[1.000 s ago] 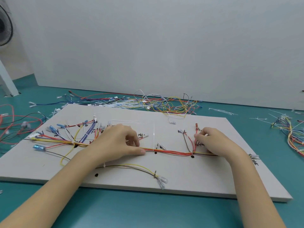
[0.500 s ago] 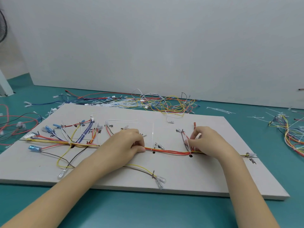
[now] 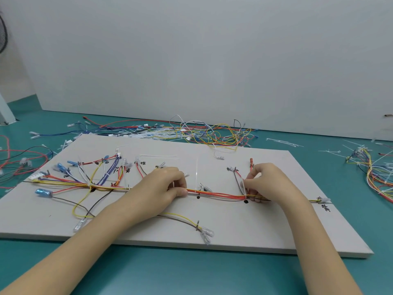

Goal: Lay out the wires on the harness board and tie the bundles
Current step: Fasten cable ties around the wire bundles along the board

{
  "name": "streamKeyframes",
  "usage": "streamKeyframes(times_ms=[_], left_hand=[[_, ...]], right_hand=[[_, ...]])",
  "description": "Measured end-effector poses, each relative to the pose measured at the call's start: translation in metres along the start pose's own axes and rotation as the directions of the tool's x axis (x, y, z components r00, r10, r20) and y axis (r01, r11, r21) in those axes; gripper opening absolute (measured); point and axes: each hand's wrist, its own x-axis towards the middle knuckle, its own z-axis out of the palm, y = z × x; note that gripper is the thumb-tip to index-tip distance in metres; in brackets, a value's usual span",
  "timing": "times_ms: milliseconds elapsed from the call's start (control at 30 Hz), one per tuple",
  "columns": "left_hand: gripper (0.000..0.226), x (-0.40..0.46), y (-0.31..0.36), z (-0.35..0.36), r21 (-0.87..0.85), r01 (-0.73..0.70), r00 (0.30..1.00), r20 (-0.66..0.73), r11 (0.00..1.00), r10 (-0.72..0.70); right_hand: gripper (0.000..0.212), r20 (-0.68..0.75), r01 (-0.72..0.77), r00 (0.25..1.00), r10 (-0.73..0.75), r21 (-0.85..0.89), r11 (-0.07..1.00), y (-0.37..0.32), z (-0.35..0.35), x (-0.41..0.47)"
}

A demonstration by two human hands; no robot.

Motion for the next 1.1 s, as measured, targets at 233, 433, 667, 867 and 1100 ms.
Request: streamKeyframes(times_ms=[233,433,667,867,1100], left_hand=[[0.011,-0.002,0.000,0.002,0.042,-0.047,0.999,-0.023,0.998,0.048],[0.011,-0.004,0.001,0.004,0.055,-0.054,0.998,-0.032,0.997,0.056],[0.014,-0.003,0.003,0.002,-0.066,-0.029,0.996,-0.089,0.997,0.023],[0.012,-0.002,0.006,0.001,-0.017,0.005,1.000,-0.031,1.000,-0.006],[0.009,-0.004,0.009,-0.002,0.075,0.001,1.000,-0.011,0.997,0.000]], right_hand=[[0.008,0.068,-0.020,0.998,0.017,0.048,0.999,0.000,0.000,0.000],[0.005,-0.188,0.027,0.977,-0.098,-0.348,0.937,-0.004,0.009,-0.001],[0.016,-0.331,0.132,0.919,-0.214,-0.253,0.959,-0.007,0.000,0.000],[0.032,-0.138,0.106,0.982,-0.129,-0.168,0.980,0.005,-0.007,0.004],[0.022,-0.129,-0.274,0.959,0.251,-0.212,0.938,0.037,-0.038,0.011]])
